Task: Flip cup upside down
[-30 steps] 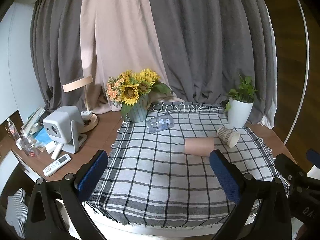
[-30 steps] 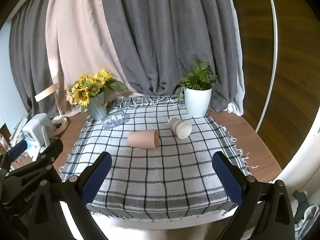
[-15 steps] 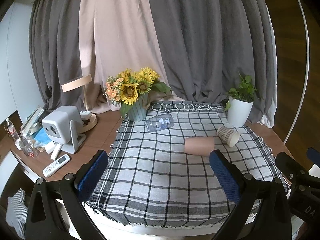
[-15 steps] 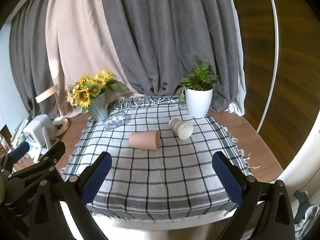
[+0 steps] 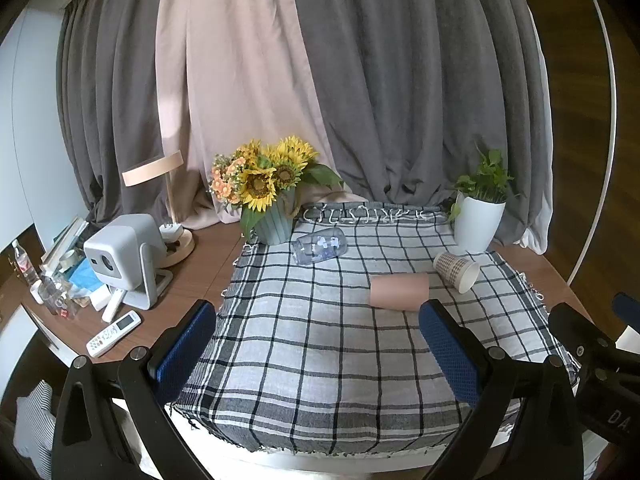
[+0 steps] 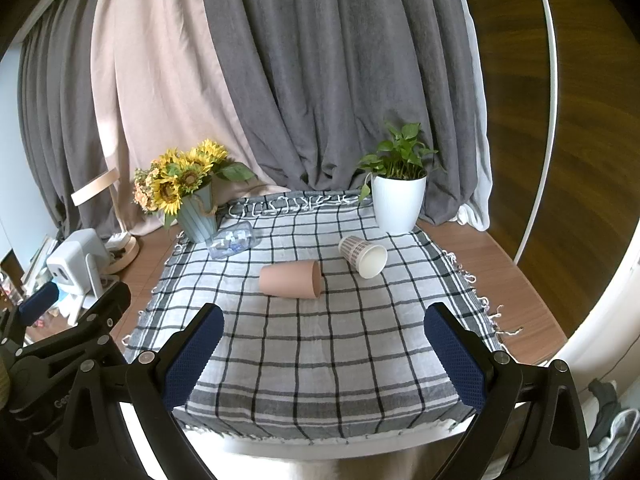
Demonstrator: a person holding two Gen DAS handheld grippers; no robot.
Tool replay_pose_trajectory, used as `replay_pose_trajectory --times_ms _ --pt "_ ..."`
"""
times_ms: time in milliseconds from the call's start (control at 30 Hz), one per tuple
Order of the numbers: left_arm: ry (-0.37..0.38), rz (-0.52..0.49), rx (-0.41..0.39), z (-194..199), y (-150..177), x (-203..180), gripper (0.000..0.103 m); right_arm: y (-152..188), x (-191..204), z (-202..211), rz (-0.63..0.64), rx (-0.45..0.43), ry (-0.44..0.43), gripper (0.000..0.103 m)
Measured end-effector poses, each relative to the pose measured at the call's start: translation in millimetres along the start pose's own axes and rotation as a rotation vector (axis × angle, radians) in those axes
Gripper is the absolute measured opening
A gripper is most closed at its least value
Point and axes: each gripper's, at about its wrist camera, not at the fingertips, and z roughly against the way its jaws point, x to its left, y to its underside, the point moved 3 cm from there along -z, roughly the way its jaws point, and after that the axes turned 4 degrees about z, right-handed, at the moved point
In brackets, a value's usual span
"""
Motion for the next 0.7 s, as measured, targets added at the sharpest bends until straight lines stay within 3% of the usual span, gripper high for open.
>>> replay_pose_trajectory --times_ms 700 --pt "0.011 -0.001 0.006 1.1 6.3 0.8 0.103 2.5 5.1 2.7 0.002 -0.004 -0.005 0.101"
